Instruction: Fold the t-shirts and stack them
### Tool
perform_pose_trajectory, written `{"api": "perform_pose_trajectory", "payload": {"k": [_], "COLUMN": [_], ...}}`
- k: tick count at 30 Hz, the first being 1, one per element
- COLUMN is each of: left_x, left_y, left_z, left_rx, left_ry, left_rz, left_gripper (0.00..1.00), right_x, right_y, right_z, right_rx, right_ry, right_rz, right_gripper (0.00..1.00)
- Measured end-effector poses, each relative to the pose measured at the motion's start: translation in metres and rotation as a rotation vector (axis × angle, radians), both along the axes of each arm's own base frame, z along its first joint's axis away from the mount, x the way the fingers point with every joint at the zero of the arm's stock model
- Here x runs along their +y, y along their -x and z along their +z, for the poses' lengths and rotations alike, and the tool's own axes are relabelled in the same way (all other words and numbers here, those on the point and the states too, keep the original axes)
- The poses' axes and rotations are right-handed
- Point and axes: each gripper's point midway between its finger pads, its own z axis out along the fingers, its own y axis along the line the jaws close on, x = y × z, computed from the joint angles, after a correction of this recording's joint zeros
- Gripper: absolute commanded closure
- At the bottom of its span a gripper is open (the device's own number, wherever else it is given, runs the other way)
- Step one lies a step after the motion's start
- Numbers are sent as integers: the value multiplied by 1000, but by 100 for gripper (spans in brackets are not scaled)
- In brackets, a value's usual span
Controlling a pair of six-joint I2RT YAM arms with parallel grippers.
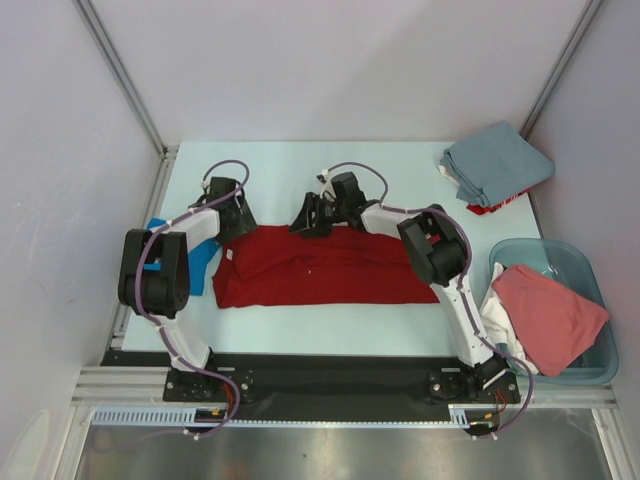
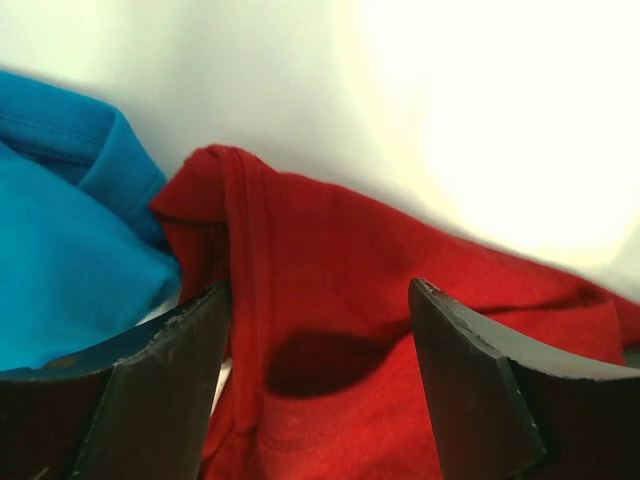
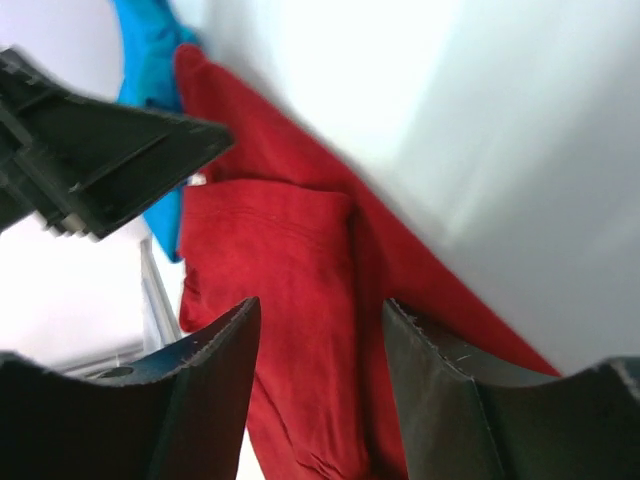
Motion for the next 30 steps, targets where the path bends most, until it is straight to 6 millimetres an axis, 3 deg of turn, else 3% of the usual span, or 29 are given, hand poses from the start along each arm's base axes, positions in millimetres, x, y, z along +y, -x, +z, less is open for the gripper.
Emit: {"api": "perform_pose_trajectory", "payload": {"k": [5, 11, 13, 16, 20, 24, 30], "left_x": [7, 12, 14, 16, 19, 21, 21], "left_y": [-3, -6, -6, -9, -9, -10, -12], "left_z": [-6, -9, -10, -11, -12, -13, -13], "left_rx": [29, 56, 62, 65, 65, 69, 67], "left_ry": [-10, -33, -37, -37, -38, -43, -39], "left_rz": [10, 5, 2, -1, 5, 3, -5], "left_gripper": [28, 41, 50, 55, 59, 70, 76], "right_x": [18, 39, 44, 49, 50, 48, 30], "right_y": [11, 23, 25, 29, 35, 43, 81], "right_z": [-1, 1, 3, 5, 4, 2, -1], "right_rx": [23, 33, 31, 31, 39, 53, 104], "right_ry": [-39, -66, -70, -74, -73, -75, -59], "right_rz": [36, 88, 102, 122, 142, 165, 208], "right_gripper": [44, 49, 57, 69, 74, 74, 74]}}
